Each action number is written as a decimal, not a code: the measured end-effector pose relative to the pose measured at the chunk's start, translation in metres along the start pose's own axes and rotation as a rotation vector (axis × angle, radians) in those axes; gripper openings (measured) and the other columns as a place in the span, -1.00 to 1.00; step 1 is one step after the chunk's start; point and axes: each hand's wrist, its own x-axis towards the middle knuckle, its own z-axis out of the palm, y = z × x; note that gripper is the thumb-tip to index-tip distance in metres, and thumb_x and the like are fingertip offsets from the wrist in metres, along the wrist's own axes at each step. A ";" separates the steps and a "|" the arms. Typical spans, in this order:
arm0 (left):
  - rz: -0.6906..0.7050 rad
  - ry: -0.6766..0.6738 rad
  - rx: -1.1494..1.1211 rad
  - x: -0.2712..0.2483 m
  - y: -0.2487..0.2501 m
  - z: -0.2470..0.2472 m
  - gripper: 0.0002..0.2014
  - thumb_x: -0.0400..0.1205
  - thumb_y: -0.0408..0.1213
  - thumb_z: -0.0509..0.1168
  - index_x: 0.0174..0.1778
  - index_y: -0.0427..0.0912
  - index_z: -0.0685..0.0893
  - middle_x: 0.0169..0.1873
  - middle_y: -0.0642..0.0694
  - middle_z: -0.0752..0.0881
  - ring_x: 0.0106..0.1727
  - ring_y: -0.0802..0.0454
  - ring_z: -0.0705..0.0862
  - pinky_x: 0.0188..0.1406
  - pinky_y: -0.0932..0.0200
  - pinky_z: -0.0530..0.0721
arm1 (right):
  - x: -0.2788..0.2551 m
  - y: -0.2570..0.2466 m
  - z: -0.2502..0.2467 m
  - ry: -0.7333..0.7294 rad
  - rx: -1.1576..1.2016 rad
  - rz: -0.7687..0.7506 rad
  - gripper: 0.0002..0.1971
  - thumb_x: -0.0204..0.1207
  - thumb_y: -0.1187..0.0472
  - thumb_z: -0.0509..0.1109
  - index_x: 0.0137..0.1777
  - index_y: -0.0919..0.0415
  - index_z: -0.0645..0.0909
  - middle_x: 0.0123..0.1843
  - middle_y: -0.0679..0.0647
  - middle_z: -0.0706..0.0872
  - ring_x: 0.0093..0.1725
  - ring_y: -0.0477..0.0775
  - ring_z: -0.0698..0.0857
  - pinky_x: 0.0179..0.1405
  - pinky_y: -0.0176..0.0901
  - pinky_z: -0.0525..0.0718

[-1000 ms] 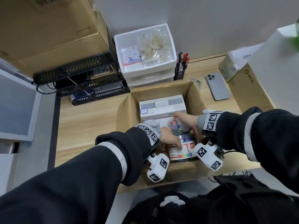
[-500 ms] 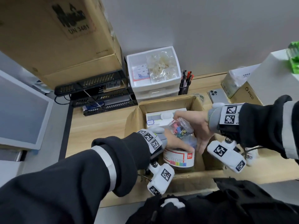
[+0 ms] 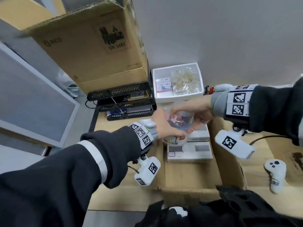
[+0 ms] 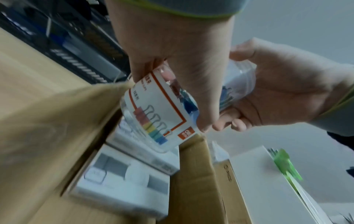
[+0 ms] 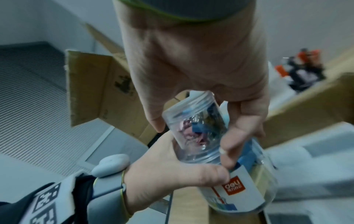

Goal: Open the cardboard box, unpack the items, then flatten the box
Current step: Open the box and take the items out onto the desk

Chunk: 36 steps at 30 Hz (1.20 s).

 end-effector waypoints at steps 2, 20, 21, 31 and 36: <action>-0.027 0.087 -0.003 0.005 -0.005 -0.023 -0.12 -0.08 0.32 0.66 0.00 -0.14 0.56 -0.14 0.06 0.71 -0.16 0.19 0.71 -0.28 0.03 0.77 | -0.003 -0.030 0.007 0.074 -0.098 -0.115 -0.59 0.40 -0.22 0.51 -0.03 0.12 0.67 -0.23 0.12 0.78 -0.31 0.09 0.77 -0.37 -0.24 0.71; -0.357 0.396 -0.256 -0.014 -0.231 -0.083 -0.04 -0.05 0.25 0.70 0.17 -0.08 0.45 0.05 0.00 0.65 0.01 0.13 0.72 -0.06 0.07 0.79 | 0.136 -0.164 0.176 -0.073 -0.002 -0.088 -0.36 0.32 -0.39 0.49 0.27 0.01 0.64 0.17 0.04 0.75 -0.39 -0.06 0.82 -0.60 -0.29 0.71; -0.372 0.378 -0.260 -0.011 -0.251 -0.077 0.00 -0.07 0.30 0.69 0.21 -0.07 0.48 0.10 -0.03 0.68 0.05 0.09 0.73 -0.01 0.03 0.81 | 0.149 -0.166 0.188 -0.106 0.009 -0.033 -0.33 0.30 -0.40 0.51 0.27 0.04 0.63 0.23 0.08 0.73 -0.33 -0.01 0.84 -0.59 -0.25 0.74; -0.485 0.293 0.007 0.000 -0.341 -0.060 0.13 -0.04 0.33 0.67 0.36 -0.11 0.36 0.07 0.01 0.34 0.07 0.02 0.48 0.00 0.08 0.57 | 0.242 -0.164 0.254 -0.134 0.043 0.032 -0.10 0.24 -0.51 0.44 0.44 0.07 0.43 0.42 0.22 0.51 -0.09 0.30 0.84 -0.33 0.08 0.84; -0.531 0.183 -0.037 0.023 -0.358 -0.057 0.21 -0.05 0.44 0.57 0.47 -0.07 0.33 0.18 -0.10 0.43 0.23 -0.06 0.51 0.25 -0.02 0.61 | 0.269 -0.166 0.259 -0.024 0.095 0.003 -0.02 0.19 -0.43 0.55 0.51 0.06 0.32 0.33 0.23 0.61 -0.22 0.26 0.84 -0.34 0.04 0.80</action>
